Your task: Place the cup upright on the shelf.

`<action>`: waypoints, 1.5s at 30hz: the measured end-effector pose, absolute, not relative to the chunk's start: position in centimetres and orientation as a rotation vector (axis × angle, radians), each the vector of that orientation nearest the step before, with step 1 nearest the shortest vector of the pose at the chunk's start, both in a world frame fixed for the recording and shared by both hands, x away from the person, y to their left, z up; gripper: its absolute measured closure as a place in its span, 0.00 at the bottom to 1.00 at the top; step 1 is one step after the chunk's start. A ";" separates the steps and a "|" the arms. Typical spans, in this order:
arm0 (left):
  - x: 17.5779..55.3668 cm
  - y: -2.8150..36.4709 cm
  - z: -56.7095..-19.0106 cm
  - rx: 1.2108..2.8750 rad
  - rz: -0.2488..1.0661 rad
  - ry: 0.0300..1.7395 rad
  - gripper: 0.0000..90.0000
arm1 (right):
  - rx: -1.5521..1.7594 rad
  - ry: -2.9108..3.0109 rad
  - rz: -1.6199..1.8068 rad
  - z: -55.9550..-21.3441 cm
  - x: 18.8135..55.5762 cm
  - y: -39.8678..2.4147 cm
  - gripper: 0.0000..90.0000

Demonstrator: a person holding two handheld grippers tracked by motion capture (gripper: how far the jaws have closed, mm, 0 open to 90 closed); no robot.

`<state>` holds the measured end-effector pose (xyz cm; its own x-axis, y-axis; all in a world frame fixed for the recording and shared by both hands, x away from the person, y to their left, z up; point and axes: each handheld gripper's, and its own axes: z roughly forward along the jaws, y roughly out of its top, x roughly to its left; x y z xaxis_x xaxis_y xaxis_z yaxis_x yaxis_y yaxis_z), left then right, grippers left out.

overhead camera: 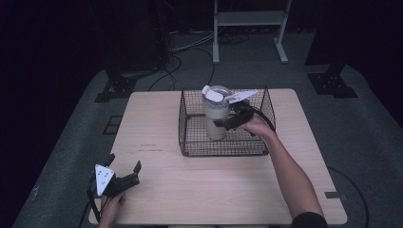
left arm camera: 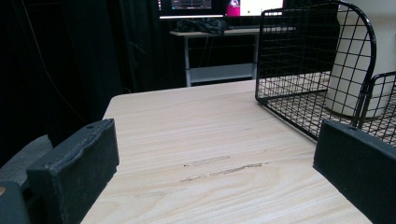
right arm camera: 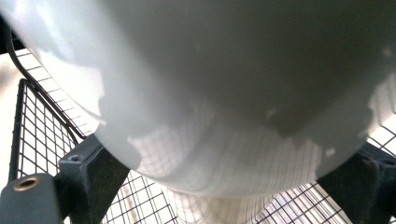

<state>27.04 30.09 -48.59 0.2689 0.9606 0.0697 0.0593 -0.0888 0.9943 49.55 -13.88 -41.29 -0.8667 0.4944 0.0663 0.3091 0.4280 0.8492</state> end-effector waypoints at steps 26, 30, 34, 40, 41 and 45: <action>27.1 30.1 -48.6 1.434 1.021 1.014 0.00 | 0.920 2.393 1.352 -39.3 47.1 -16.5 0.10; 27.1 30.1 -48.6 1.435 1.020 1.013 0.00 | 0.954 2.376 1.342 -39.1 46.6 -17.0 0.10; 27.1 30.1 -48.6 1.435 1.019 1.011 0.00 | 0.961 2.367 1.341 -38.9 46.1 -17.4 0.10; 27.1 30.1 -48.6 1.435 1.019 1.012 0.00 | 0.978 2.357 1.354 -38.7 45.2 -17.6 0.10; 27.1 30.1 -48.6 1.435 1.019 1.012 0.00 | 0.971 2.359 1.335 -38.7 45.2 -17.6 0.10; 27.1 30.1 -48.6 1.436 1.020 1.012 0.00 | 0.965 2.378 1.315 -38.5 44.7 -17.7 0.10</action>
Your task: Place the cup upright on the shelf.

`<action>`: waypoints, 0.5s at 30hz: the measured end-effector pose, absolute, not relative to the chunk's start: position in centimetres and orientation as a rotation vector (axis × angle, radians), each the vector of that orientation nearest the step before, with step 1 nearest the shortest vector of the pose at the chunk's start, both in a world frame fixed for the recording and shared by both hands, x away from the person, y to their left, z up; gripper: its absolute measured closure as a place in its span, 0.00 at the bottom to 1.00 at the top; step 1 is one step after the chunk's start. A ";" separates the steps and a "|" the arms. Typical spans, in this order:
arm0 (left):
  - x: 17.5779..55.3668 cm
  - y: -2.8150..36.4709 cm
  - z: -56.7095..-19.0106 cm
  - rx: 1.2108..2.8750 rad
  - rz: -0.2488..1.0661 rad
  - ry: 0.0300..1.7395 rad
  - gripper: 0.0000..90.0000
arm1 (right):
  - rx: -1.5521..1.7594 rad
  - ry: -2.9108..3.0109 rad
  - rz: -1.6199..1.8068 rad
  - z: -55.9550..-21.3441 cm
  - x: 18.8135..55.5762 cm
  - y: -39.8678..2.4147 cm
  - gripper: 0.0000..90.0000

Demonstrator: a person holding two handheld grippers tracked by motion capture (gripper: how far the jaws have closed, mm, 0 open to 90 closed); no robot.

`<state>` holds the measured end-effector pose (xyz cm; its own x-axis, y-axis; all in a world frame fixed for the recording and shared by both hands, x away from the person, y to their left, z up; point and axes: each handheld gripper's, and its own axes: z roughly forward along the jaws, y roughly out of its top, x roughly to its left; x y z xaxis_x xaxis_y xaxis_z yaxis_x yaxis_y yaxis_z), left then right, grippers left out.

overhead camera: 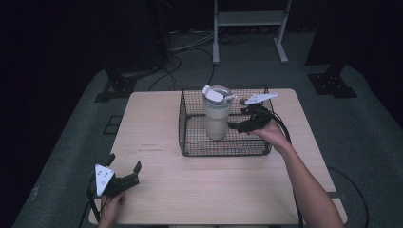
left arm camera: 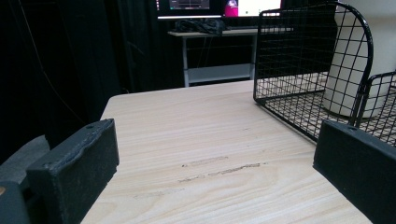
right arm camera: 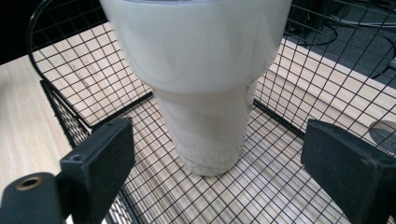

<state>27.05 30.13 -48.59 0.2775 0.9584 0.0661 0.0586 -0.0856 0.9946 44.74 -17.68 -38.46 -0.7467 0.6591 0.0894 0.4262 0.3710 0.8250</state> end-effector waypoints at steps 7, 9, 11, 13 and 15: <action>27.1 30.1 -48.6 1.435 1.019 1.013 0.00 | 0.949 2.371 1.337 -38.0 43.6 -18.0 0.10; 27.1 30.1 -48.6 1.435 1.019 1.013 0.00 | 0.937 2.375 1.327 -38.0 43.3 -18.1 0.10; 27.1 30.1 -48.6 1.435 1.020 1.013 0.00 | 0.936 2.377 1.333 -38.1 42.9 -18.2 0.10; 27.1 30.1 -48.6 1.435 1.020 1.013 0.00 | 0.929 2.383 1.326 -38.1 42.6 -18.3 0.10; 27.1 30.1 -48.6 1.435 1.020 1.014 0.00 | 0.931 2.381 1.331 -38.2 42.3 -18.5 0.10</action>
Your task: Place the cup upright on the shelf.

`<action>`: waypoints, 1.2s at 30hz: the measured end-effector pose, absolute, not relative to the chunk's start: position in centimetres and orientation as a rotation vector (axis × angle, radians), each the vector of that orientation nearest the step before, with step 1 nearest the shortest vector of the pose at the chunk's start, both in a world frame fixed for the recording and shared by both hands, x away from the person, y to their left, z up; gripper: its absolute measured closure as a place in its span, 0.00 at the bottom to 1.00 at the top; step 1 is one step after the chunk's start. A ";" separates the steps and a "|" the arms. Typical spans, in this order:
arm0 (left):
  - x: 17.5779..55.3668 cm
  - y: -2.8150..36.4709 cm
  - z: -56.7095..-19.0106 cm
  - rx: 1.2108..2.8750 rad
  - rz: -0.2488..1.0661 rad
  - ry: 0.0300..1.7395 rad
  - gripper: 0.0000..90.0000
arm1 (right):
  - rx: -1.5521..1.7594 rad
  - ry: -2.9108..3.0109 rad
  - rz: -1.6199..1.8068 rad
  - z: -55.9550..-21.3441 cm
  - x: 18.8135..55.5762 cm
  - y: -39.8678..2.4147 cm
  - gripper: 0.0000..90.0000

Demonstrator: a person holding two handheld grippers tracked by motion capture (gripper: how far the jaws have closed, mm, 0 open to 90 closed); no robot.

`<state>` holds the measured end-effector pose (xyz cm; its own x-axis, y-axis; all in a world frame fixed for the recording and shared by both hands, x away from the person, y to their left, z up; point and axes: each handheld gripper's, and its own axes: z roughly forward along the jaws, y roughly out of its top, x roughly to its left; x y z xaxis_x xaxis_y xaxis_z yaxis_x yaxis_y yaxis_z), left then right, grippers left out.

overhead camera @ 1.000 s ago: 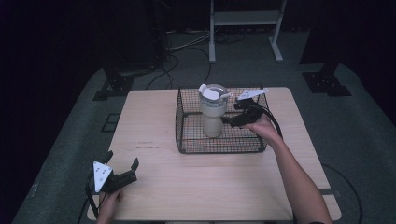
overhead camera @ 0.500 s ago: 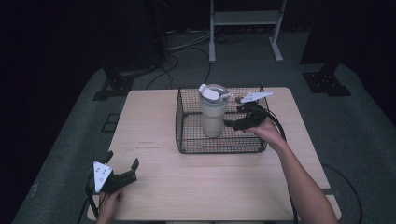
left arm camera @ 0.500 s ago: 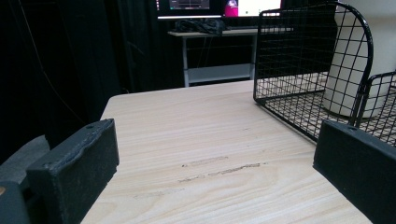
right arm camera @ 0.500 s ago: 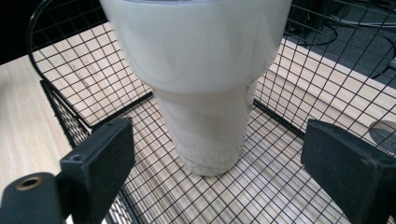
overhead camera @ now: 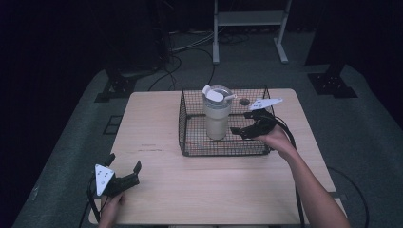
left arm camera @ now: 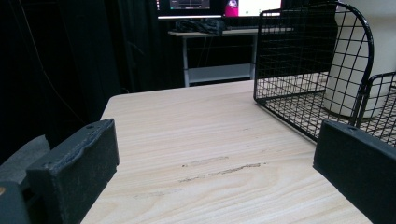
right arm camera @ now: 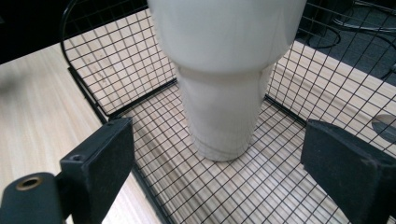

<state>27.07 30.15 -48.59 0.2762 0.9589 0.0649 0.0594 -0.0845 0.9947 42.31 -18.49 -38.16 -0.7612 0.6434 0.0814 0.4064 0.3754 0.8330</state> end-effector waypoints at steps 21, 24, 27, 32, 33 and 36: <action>27.1 30.2 -48.6 1.434 1.022 1.016 0.00 | 0.917 2.381 1.350 -38.5 39.4 -20.4 0.10; 27.1 30.1 -48.6 1.434 1.022 1.017 0.00 | 0.913 2.377 1.353 -38.6 38.8 -20.6 0.10; 27.1 30.2 -48.6 1.433 1.022 1.017 0.00 | 0.906 2.376 1.361 -38.7 38.4 -20.9 0.10; 27.1 30.1 -48.6 1.434 1.023 1.017 0.00 | 0.903 2.374 1.372 -38.8 37.6 -21.3 0.10; 27.1 30.1 -48.6 1.434 1.023 1.018 0.00 | 0.903 2.375 1.372 -38.8 37.5 -21.4 0.10; 27.1 30.1 -48.6 1.434 1.023 1.017 0.00 | 0.901 2.377 1.382 -39.0 36.9 -21.6 0.10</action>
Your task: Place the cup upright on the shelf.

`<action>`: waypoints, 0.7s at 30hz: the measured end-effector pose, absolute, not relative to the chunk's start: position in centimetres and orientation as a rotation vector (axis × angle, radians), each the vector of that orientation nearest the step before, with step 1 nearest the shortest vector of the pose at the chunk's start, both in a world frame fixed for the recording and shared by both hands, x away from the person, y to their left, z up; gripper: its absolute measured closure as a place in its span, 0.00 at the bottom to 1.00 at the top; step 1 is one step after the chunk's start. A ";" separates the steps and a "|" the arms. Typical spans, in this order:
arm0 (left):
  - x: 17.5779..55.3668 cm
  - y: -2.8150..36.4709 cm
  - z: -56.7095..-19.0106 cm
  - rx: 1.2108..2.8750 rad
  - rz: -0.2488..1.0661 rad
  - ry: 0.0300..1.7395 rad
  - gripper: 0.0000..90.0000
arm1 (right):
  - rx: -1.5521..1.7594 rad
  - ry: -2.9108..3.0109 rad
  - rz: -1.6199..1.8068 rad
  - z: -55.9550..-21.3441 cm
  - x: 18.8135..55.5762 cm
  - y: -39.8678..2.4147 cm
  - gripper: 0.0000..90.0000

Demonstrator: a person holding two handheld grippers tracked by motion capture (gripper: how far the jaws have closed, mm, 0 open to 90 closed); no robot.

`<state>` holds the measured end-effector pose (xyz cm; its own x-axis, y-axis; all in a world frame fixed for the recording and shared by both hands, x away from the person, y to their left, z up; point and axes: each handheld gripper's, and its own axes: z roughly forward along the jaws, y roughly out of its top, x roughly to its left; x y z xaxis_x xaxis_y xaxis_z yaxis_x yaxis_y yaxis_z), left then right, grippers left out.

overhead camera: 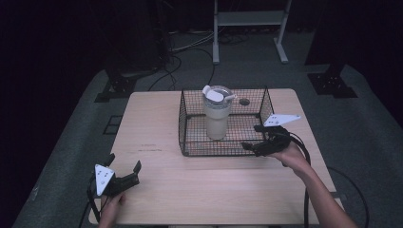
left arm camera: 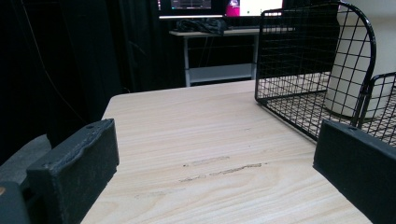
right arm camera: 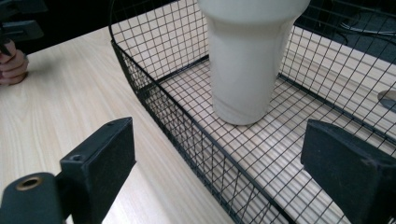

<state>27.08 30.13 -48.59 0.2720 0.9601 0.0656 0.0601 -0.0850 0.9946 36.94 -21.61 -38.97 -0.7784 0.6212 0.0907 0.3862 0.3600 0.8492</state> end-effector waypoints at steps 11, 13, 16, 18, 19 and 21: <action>27.1 30.2 -48.6 1.432 1.022 1.020 0.00 | 0.901 2.387 1.387 -39.6 35.7 -22.3 0.10; 27.1 30.2 -48.6 1.433 1.022 1.020 0.00 | 0.902 2.386 1.397 -39.7 35.5 -22.4 0.10; 27.1 30.2 -48.6 1.431 1.022 1.021 0.00 | 0.900 2.383 1.403 -40.1 34.9 -22.6 0.10; 27.1 30.1 -48.6 1.428 1.022 1.021 0.00 | 0.901 2.386 1.404 -40.4 34.6 -22.7 0.10; 27.1 30.1 -48.6 1.429 1.023 1.021 0.00 | 0.901 2.384 1.406 -40.6 34.5 -22.7 0.10; 27.1 30.1 -48.6 1.430 1.023 1.021 0.00 | 0.903 2.394 1.400 -40.9 34.3 -22.8 0.10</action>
<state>27.10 30.13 -48.59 0.2694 0.9610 0.0622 0.0606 -0.0814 0.9948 34.28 -22.79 -40.92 -0.7856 0.6087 0.1109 0.3950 0.3555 0.8471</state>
